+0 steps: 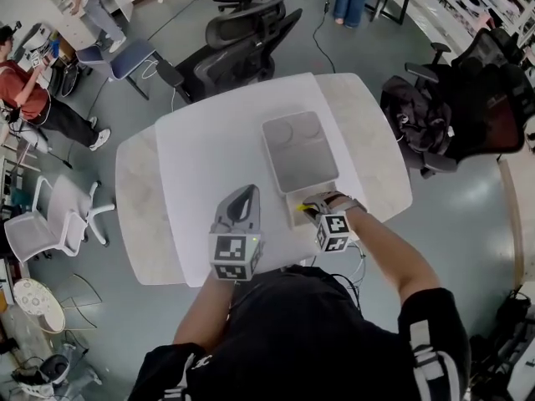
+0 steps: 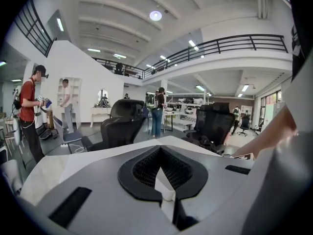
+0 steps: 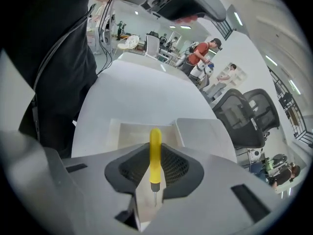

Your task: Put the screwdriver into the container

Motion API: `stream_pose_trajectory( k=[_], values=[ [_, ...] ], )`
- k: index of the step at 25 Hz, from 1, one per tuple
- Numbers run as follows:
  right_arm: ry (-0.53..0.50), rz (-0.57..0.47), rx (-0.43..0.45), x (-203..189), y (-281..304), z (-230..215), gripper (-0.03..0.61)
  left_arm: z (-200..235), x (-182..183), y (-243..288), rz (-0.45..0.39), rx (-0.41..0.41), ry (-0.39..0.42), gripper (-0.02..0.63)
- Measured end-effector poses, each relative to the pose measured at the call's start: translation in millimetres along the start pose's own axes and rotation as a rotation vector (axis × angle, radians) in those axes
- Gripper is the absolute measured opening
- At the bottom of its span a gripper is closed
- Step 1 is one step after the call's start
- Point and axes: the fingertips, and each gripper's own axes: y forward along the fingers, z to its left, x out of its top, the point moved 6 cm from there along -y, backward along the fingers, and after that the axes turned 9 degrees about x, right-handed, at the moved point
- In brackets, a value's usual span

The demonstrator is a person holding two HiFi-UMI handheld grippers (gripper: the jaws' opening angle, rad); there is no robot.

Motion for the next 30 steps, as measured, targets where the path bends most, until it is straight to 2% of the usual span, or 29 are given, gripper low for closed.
stream_pose_trajectory(
  k=[7, 15, 17, 20, 24, 26, 30],
  values=[
    [0.098, 0.044, 0.096, -9, 25, 3, 0.064, 12, -4, -10, 0.006, 0.032, 0.002, 0.006],
    [0.161, 0.059, 0.128, -11, 40, 1, 0.066, 18, -7, -17, 0.014, 0.036, -0.011, 0.006],
    [0.205, 0.033, 0.147, -11, 40, -1, 0.084, 17, -7, -17, 0.012, 0.035, -0.004, 0.006],
    [0.238, 0.006, 0.169, -11, 35, -6, 0.150, 14, -5, -15, 0.007, 0.026, 0.005, 0.006],
    [0.267, -0.034, 0.116, -12, 22, -8, 0.154, 8, -4, -13, 0.003, 0.009, 0.013, 0.006],
    [0.329, -0.080, 0.072, -11, 10, -11, 0.142, 5, -3, -10, 0.003, -0.002, 0.016, 0.006],
    [0.494, -0.190, -0.050, -15, -20, -22, 0.075, -2, -2, -3, 0.000, -0.028, 0.021, 0.006]
  ],
)
